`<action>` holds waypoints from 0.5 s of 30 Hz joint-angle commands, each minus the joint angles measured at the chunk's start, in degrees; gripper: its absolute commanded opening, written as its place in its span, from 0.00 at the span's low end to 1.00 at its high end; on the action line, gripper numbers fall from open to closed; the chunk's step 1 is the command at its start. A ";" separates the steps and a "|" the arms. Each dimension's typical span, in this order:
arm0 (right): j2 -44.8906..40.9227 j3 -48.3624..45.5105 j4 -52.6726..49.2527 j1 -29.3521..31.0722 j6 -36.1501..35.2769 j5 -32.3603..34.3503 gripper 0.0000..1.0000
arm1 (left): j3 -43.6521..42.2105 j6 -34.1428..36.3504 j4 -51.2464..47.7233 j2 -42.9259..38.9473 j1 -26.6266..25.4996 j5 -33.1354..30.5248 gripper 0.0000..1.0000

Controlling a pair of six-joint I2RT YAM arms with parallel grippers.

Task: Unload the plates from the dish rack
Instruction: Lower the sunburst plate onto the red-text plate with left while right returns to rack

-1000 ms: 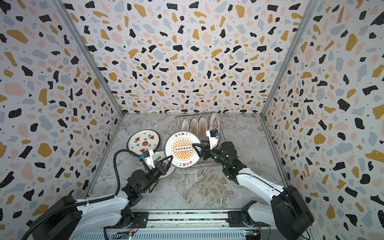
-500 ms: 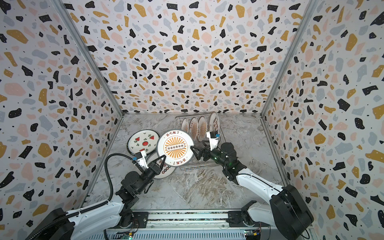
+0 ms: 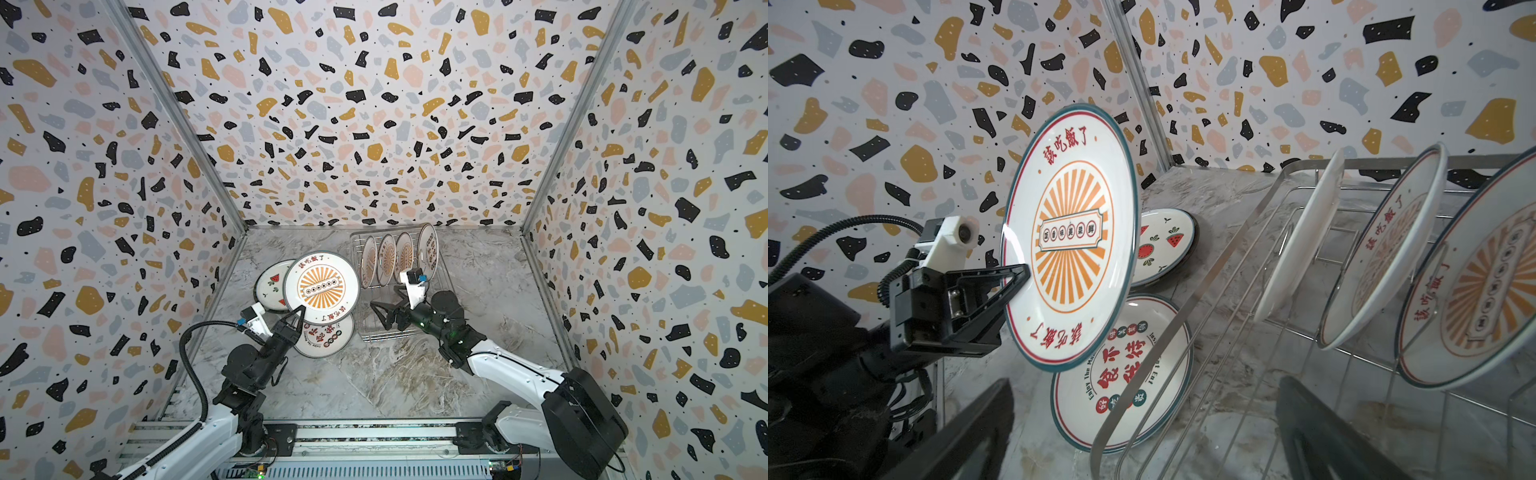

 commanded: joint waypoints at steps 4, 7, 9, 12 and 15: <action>-0.53 4.18 0.70 5.35 -4.81 7.39 0.99 | -0.51 -2.47 0.65 -0.34 2.34 0.90 0.00; 2.31 6.90 -0.19 8.25 -6.53 10.35 0.99 | -0.94 -4.35 1.99 0.12 5.63 2.87 0.00; 4.66 9.02 -0.83 9.43 -7.30 11.30 0.99 | -0.99 -4.57 1.61 0.41 7.01 2.95 0.00; 8.05 12.25 -2.21 10.53 -7.79 12.73 0.99 | -1.30 -4.96 0.43 0.78 8.31 2.45 0.00; 10.99 14.71 -3.20 11.76 -8.76 15.21 0.99 | -1.45 -5.10 -1.91 0.72 8.96 1.35 0.00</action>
